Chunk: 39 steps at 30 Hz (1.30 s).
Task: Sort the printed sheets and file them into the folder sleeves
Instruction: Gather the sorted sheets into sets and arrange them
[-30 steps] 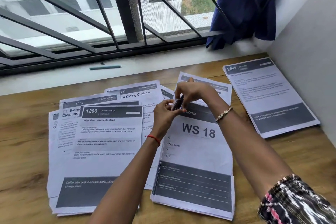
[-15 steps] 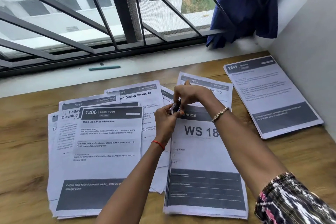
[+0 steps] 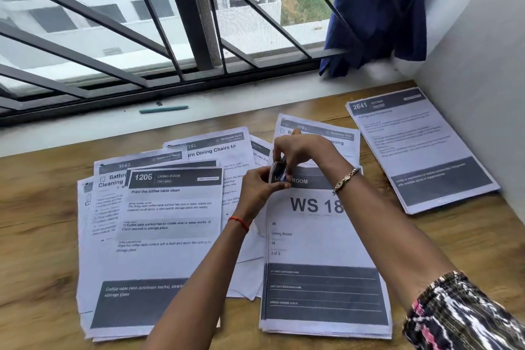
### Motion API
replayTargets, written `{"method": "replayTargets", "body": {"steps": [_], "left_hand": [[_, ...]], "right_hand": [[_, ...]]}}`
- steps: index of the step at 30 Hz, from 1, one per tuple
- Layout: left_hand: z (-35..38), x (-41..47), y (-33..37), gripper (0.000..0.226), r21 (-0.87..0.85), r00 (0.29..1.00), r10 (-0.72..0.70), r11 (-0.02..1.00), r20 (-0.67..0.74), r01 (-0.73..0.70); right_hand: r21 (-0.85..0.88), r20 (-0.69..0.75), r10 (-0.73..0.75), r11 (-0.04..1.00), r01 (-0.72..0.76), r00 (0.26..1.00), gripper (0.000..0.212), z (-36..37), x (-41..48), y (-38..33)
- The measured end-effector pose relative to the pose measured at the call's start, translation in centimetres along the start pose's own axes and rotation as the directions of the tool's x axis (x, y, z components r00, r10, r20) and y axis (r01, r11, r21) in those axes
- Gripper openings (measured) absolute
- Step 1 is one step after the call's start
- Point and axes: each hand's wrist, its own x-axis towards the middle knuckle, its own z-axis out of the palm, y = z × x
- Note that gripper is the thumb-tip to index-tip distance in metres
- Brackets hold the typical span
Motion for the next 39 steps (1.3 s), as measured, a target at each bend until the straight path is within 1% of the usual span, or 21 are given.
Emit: {"method": "replayTargets", "body": {"steps": [3,5,8,12,15,19,21,23,24,26,28,31,33,35,37,39], "left_hand": [[-0.1,0.1,-0.3,0.032,-0.027,1.000,-0.010,1.000,-0.003,0.010],[0.0,0.2,-0.6,0.028,-0.035,0.999,-0.020,0.999,-0.036,0.018],[0.2,0.4,-0.6,0.023,-0.045,0.996,-0.043,0.998,-0.083,0.039],[0.8,0.5,0.0,0.029,-0.081,0.995,-0.029,0.996,-0.095,0.021],[0.9,0.5,0.0,0.025,-0.065,0.993,-0.014,0.998,-0.120,0.006],[1.1,0.3,0.2,0.025,-0.061,0.995,0.019,0.998,-0.100,-0.025],[0.9,0.4,0.3,0.028,-0.040,0.998,0.038,0.998,-0.058,-0.041],[0.9,0.5,0.2,0.033,-0.013,0.999,0.032,0.999,0.017,-0.032],[1.0,0.5,0.2,0.035,0.008,0.999,0.018,1.000,0.036,-0.019],[1.1,0.6,0.1,0.033,0.072,1.000,0.011,0.997,0.007,-0.012],[1.3,0.7,0.1,0.024,0.115,0.998,0.018,0.993,-0.057,-0.011],[1.4,1.3,-0.5,0.026,0.144,0.994,0.002,0.990,-0.106,0.014],[1.4,1.4,-0.8,0.030,0.158,0.994,-0.001,0.987,-0.107,0.018],[1.5,1.5,-0.9,0.032,0.162,0.993,0.004,0.987,-0.115,0.014],[1.8,1.4,-0.7,0.025,0.161,0.992,0.018,0.987,-0.125,0.002],[1.9,1.4,-0.7,0.022,0.180,0.990,0.044,0.984,-0.135,-0.019]], "right_hand": [[-0.013,-0.009,-0.004,1.000,0.004,1.000,0.038,0.0,0.2,0.4],[-0.023,-0.010,0.004,1.000,-0.004,1.000,0.039,0.0,0.2,0.7],[0.012,0.000,0.005,1.000,-0.005,1.000,0.040,0.0,0.0,1.1],[0.024,-0.036,0.018,1.000,-0.017,0.999,0.038,0.1,-0.2,1.8],[0.007,-0.029,0.020,1.000,-0.020,0.999,0.039,0.1,-0.4,2.0],[0.009,-0.035,0.026,1.000,-0.026,0.999,0.039,0.0,-0.5,1.8],[-0.003,-0.024,0.024,1.000,-0.024,0.999,0.036,0.0,-0.3,1.8],[-0.006,-0.030,0.034,0.999,-0.034,0.999,0.027,0.2,-0.1,2.0],[0.005,-0.043,0.044,0.999,-0.044,0.998,0.029,0.3,0.0,2.1],[0.029,-0.053,0.048,0.998,-0.047,0.997,0.040,0.5,0.3,2.3],[0.027,-0.058,0.035,0.999,-0.034,0.998,0.040,0.8,0.5,2.3],[0.027,-0.050,0.023,0.999,-0.022,0.998,0.039,1.2,0.6,2.2],[0.058,-0.053,0.020,0.998,-0.017,0.998,0.036,1.4,0.8,2.4],[0.061,-0.067,0.015,0.998,-0.011,0.998,0.025,1.5,0.8,2.4],[0.061,-0.085,0.006,0.998,-0.001,0.996,0.019,1.6,0.9,2.4],[0.082,-0.094,0.005,0.997,0.003,0.996,0.021,1.6,0.7,2.3]]}}
